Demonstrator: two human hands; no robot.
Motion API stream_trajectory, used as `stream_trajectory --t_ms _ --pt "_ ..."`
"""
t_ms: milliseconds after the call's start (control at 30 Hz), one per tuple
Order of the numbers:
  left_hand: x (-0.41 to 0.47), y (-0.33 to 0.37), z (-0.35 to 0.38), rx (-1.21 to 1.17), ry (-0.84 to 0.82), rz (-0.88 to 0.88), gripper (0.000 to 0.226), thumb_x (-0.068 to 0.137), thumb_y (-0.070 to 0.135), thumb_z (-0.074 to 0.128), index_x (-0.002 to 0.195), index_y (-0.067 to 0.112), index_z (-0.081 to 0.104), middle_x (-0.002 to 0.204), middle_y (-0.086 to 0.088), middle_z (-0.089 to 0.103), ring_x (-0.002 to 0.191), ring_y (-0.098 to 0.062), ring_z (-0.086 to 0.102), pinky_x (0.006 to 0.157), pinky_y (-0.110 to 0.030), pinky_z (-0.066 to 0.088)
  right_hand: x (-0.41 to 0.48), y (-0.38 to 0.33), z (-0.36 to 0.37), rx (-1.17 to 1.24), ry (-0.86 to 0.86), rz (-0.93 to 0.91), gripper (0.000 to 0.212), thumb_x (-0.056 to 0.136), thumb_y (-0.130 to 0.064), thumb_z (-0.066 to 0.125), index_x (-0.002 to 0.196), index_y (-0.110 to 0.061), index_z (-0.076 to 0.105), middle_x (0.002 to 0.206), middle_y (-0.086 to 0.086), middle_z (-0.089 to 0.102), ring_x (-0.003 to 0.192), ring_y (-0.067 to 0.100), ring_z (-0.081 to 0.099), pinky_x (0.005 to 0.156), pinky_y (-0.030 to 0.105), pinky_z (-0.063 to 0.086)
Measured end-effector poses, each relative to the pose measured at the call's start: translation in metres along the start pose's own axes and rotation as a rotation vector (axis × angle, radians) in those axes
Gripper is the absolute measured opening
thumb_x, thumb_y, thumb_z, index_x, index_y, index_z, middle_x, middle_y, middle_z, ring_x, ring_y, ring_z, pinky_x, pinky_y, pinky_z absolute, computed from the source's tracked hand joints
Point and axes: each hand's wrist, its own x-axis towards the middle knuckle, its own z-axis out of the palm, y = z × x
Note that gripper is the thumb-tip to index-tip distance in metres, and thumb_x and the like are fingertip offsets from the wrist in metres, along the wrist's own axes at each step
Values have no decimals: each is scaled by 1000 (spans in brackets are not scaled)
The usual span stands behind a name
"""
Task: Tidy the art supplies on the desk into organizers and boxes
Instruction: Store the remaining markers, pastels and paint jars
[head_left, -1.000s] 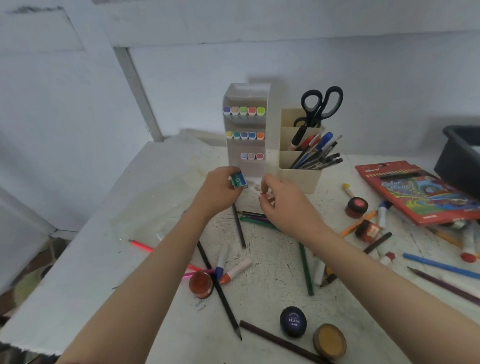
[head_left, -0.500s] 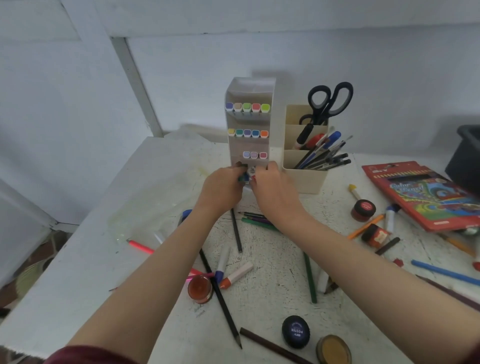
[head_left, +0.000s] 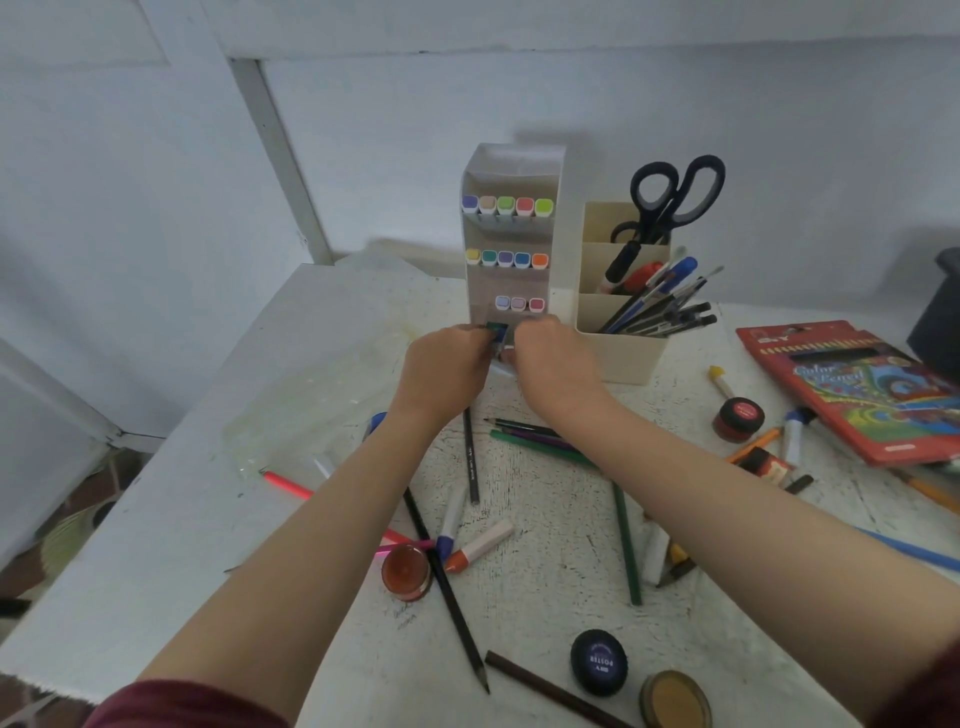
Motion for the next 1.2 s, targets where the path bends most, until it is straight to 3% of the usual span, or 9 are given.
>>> stream_trajectory --t_ms 233,333,467,600,800,967,1200 --pt "-1 7 -2 35 -5 47 37 84 -1 47 114 12 64 93 -8 69 73 -30 62 53 -26 28 -16 6 6 10 69 14 17 96 -21 50 109 -11 56 97 8 66 86 28 65 59 28 36" --pt "-4 8 -4 3 26 63 35 81 -3 48 108 9 67 88 -10 70 68 -31 62 52 -25 30 -27 9 7 41 115 -23 22 94 -16 48 116 -12 50 93 7 63 76 27 61 52 27 29" --pt "-8 6 -2 23 10 74 37 85 1 47 112 15 68 94 -10 72 73 -30 65 56 -23 34 -34 11 9 91 74 -62 36 94 -17 46 130 -13 46 96 7 63 81 28 62 55 28 30" --pt "-8 4 -1 36 -31 73 41 88 5 42 121 18 63 110 -5 69 86 -28 65 61 -24 37 -32 13 13 76 61 -52 33 93 -19 46 126 -13 48 95 7 64 79 28 62 51 26 25" --pt "-4 4 0 -9 -76 27 40 88 7 44 125 17 58 114 -5 66 92 -27 63 65 -23 36 -26 17 16 71 40 -51 38 92 -19 47 130 -14 45 97 6 66 81 26 62 43 23 15" --pt "0 9 2 31 -133 2 39 89 10 42 124 16 56 110 -7 66 91 -28 62 67 -29 42 -25 18 18 62 0 -33 42 92 -17 46 133 -13 39 96 8 65 71 25 54 45 25 20" --pt "-3 11 -1 -12 -141 -7 36 90 9 42 121 14 59 112 -7 66 96 -26 59 71 -31 46 -23 22 15 42 -37 -26 34 92 -20 46 126 -15 45 103 9 64 89 30 62 61 30 38"
